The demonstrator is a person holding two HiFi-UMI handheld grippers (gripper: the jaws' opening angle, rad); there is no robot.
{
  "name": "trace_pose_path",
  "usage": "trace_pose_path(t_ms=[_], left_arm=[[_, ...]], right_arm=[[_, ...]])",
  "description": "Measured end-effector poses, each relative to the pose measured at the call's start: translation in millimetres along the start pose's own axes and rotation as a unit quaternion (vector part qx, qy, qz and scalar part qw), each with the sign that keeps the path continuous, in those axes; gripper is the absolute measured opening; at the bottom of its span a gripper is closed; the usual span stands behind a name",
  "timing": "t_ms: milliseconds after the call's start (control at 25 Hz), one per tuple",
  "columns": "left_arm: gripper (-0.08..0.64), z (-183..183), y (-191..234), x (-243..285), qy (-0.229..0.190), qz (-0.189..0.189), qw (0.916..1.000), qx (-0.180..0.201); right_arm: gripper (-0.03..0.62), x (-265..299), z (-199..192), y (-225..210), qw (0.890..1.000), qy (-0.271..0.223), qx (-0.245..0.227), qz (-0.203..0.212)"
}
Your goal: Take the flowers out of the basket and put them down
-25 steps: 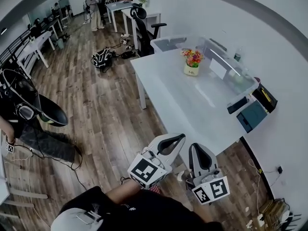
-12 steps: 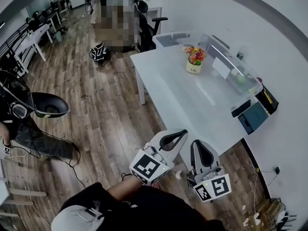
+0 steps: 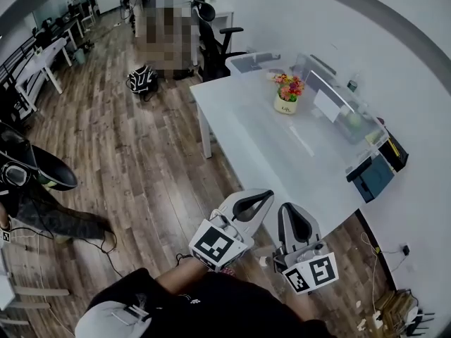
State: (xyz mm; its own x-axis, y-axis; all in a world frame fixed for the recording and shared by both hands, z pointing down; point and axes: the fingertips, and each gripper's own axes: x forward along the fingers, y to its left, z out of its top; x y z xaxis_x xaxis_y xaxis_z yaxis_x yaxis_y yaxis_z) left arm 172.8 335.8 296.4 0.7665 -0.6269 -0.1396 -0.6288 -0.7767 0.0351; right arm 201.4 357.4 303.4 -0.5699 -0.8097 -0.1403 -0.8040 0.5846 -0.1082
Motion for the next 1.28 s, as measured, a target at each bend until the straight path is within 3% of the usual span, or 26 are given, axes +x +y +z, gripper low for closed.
trace_pose_path(t_ms=[560,1040,1280], left_arm=[[-0.008,6.9,81.5,-20.9,0.003,0.003,0.9999,0.015],[-0.008,1.1,100.5,-7.2,0.001,-0.031,0.9995,0.002],[-0.008,1.7,113.1,4.2,0.000,-0.026,0.9997,-0.002]], right_arm=[[0.013,80.0,-15.9,23.7,1.000,0.003,0.005,0.003],[0.012,100.0,-17.0,13.1,1.000,0.002,-0.006,-0.029],[0.012,116.5,-13.3,2.2,1.000,-0.005,-0.007,-0.022]])
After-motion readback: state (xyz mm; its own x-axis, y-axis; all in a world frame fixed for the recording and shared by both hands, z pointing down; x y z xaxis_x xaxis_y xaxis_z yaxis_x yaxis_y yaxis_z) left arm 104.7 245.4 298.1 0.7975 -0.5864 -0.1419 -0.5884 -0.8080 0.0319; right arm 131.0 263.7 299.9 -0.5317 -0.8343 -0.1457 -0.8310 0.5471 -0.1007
